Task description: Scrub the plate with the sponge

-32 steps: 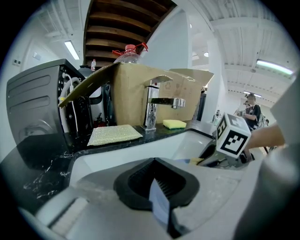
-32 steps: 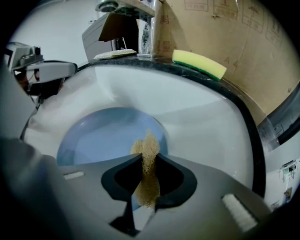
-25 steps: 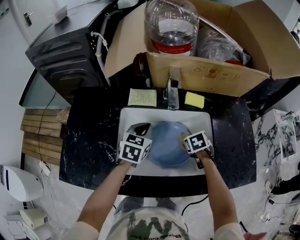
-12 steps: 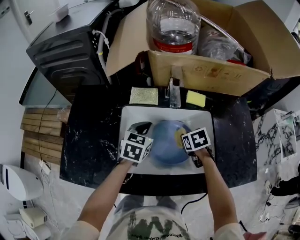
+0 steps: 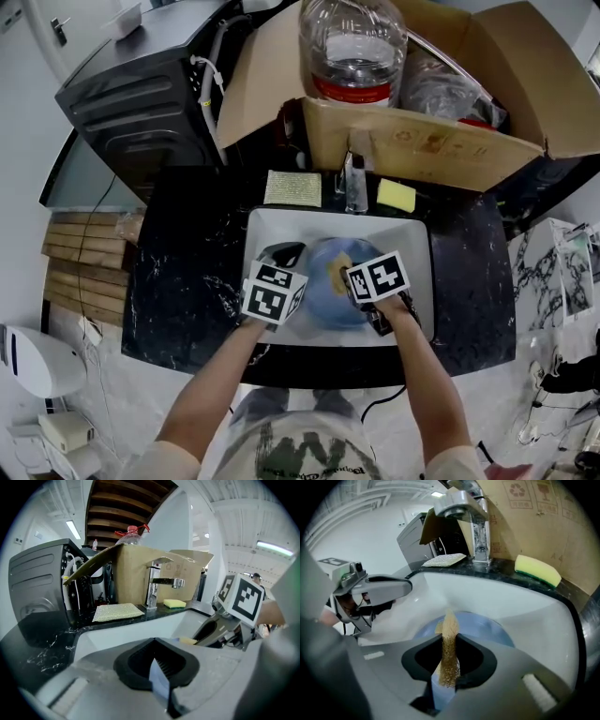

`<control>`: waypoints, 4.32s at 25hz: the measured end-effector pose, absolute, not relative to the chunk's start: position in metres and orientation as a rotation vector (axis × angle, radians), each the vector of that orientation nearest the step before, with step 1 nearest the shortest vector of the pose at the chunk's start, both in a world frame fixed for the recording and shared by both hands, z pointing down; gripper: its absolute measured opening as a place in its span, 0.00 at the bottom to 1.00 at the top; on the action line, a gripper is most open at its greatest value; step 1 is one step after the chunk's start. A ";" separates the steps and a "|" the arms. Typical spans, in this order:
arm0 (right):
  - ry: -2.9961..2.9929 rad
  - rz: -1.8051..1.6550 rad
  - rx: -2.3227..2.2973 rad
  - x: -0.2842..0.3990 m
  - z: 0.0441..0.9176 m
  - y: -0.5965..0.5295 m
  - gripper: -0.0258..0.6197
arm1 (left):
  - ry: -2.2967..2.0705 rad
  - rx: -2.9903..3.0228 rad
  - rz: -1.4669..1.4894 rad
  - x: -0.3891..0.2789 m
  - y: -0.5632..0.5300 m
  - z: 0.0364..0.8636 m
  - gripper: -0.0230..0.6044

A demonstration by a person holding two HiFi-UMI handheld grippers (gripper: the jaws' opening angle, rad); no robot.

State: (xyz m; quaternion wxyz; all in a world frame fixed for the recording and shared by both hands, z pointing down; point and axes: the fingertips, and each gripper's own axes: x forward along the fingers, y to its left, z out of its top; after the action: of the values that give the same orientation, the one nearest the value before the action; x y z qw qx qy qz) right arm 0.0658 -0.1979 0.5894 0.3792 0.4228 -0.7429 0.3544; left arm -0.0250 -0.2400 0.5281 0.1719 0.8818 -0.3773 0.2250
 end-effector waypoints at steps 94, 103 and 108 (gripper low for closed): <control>-2.128 0.537 1.638 0.143 0.420 -0.215 0.15 | -1.222 2.549 0.470 -0.031 -0.248 0.438 0.04; -2.184 0.345 1.829 0.152 0.377 -0.215 0.15 | -1.270 2.566 0.427 -0.040 -0.250 0.417 0.04; -2.214 0.286 1.884 0.154 0.368 -0.215 0.14 | -1.278 2.572 0.418 -0.040 -0.250 0.415 0.04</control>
State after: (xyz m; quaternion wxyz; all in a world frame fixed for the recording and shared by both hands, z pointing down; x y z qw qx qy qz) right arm 0.1543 -0.2152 0.3682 0.1099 0.6411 -0.7533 0.0973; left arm -0.0398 -0.2498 0.4149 0.1193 0.8799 -0.4371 0.1430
